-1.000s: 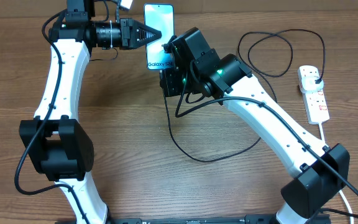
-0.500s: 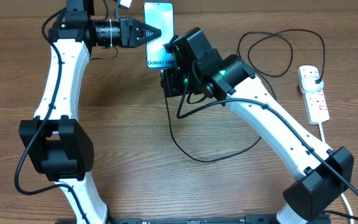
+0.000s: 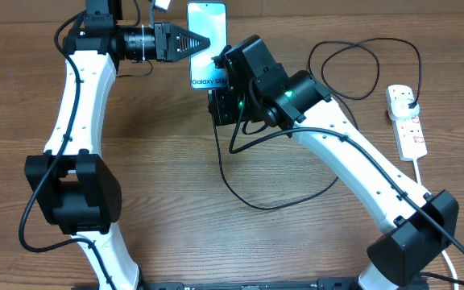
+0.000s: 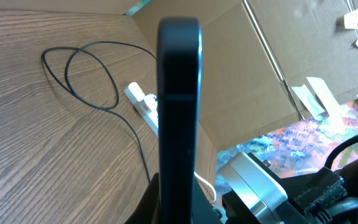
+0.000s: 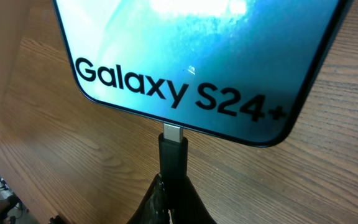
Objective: Plug charger to phone and switch on socket
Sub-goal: 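Push the USB-C plug up into the phone port with the right gripper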
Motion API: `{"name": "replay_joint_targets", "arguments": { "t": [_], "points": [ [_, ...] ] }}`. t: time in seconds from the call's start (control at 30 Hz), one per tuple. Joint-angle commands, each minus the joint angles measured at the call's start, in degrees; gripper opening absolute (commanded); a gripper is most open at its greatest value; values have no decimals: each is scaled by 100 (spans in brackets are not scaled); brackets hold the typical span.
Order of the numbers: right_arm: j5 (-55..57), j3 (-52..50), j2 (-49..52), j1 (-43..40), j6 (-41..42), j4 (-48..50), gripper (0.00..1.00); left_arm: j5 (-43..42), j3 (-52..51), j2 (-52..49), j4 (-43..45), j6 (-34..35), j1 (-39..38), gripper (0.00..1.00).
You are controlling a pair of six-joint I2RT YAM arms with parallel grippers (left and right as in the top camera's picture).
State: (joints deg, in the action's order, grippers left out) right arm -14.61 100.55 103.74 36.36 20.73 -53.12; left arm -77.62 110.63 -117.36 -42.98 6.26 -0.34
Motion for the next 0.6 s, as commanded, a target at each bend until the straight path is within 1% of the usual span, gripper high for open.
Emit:
{"name": "replay_joint_targets", "arguments": {
  "t": [0.0,0.57],
  "points": [
    [-2,153,-251,-9,31,79,4,-317,85,79,42,-28,31,4],
    [35,153,-251,-11,50,238,4,-321,85,79,35,-26,31,4]
  ]
}}
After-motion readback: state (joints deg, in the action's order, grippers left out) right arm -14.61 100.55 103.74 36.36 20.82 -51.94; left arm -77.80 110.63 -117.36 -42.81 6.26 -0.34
